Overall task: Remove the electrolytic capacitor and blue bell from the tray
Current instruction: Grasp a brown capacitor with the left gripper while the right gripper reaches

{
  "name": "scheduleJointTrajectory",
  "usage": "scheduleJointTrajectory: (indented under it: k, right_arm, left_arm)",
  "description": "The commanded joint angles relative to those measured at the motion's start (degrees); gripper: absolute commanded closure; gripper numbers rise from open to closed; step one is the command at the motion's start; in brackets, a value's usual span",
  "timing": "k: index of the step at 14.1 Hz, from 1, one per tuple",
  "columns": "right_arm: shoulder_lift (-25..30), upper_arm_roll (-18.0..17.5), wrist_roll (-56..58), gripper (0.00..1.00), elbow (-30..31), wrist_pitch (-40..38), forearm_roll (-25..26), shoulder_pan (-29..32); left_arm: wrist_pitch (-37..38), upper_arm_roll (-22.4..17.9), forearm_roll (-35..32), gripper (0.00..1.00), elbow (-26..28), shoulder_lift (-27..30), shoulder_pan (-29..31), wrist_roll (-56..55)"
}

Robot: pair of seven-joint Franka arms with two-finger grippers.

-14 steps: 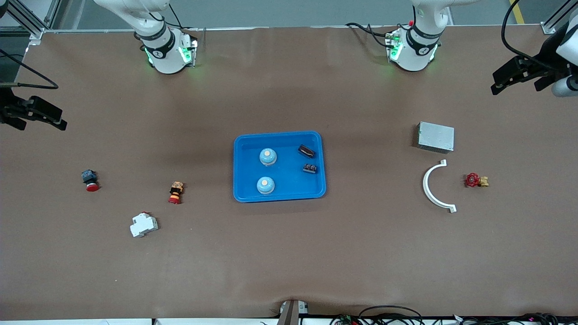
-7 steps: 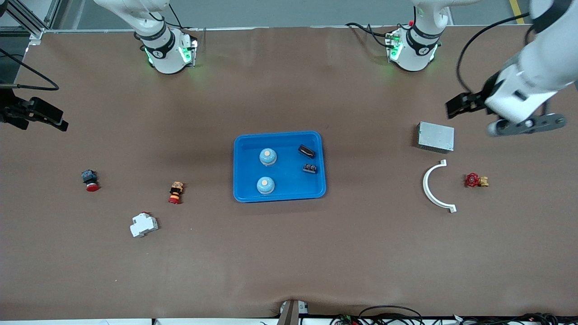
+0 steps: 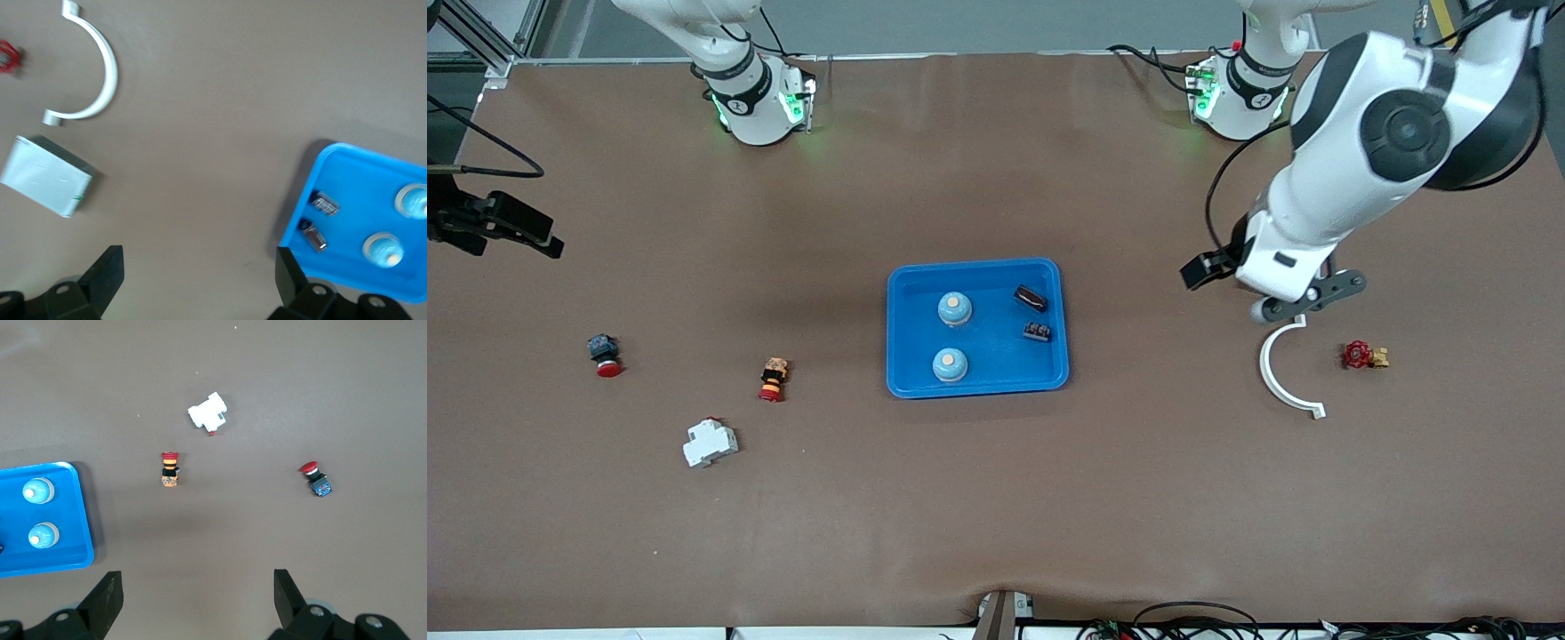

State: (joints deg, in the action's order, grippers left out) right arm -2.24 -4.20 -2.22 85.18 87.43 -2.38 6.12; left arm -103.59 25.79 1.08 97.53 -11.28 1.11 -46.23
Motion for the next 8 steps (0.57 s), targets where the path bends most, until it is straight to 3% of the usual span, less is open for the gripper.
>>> scheduleJointTrajectory:
  k: [1, 4, 8]
  right_arm:
    - [0.5, -0.7, -0.7, 0.0, 0.3, 0.1, -1.3, 1.2]
    - [0.5, -0.7, -0.9, 0.0, 0.4, -0.1, -1.3, 1.1]
    - [0.5, -1.0, -5.0, 0.0, 1.7, 0.4, -1.7, 0.2]
  left_arm:
    - [-6.4, 0.2, 0.4, 0.0, -0.5, -5.7, -4.0, -9.7]
    - [-16.4, 0.1, 0.2, 0.0, -0.6, -12.5, -10.4, -25.9]
    - [-22.0, -0.1, -4.2, 0.05, -0.4, -20.7, -16.6, -39.2]
